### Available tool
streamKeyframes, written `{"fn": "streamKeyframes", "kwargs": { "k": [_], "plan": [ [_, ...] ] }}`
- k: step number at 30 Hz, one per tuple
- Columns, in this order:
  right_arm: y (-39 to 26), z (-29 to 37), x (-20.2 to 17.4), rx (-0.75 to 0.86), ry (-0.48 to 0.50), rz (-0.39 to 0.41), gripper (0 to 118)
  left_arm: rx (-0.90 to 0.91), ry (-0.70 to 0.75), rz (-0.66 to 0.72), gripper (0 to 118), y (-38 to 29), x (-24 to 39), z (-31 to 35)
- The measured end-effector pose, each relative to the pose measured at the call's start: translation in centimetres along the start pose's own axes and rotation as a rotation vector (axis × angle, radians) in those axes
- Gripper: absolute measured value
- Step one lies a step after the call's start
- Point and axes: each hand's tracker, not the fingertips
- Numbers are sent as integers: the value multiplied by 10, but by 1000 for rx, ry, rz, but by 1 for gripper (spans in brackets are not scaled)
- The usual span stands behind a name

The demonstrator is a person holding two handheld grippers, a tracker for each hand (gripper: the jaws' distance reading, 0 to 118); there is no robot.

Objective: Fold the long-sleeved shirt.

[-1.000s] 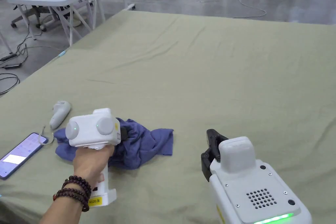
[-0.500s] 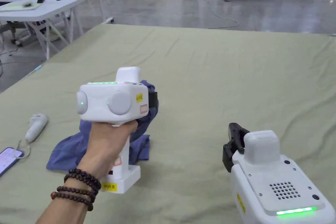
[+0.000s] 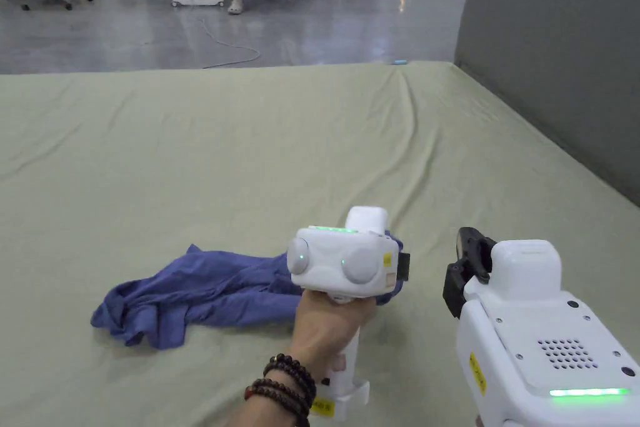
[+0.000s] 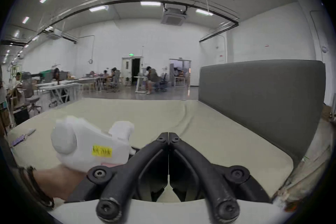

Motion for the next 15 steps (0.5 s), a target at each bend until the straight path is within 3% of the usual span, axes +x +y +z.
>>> {"fn": "streamKeyframes", "kwargs": {
  "k": [1, 2, 3, 4, 5, 6, 10, 15],
  "plan": [
    [0, 0, 3, 0, -7, -9, 0, 4, 31, -23, 19, -3, -2, -1],
    [-1, 1, 6, 3, -10, -18, 0, 4, 30, -24, 31, -7, 1, 7],
    [-1, 1, 7, 4, -5, -24, 0, 15, 20, -8, 55, -7, -7, 15],
    [-1, 0, 6, 3, 1, -26, 0, 25, 8, 15, 94, -5, -14, 23],
    [0, -1, 4, -5, 9, -25, 0, 51, 11, 31, 111, -3, -24, 38],
    [1, -3, 2, -14, 13, -22, 0, 92, 37, 41, 117, -3, -26, 56],
    [3, -3, -8, -29, 50, -14, 0, 263, 153, 33, 117, -19, -53, 133],
    [0, 1, -21, -41, 54, -35, 0, 450, 243, 159, 117, -85, -77, 231]
  ]
}}
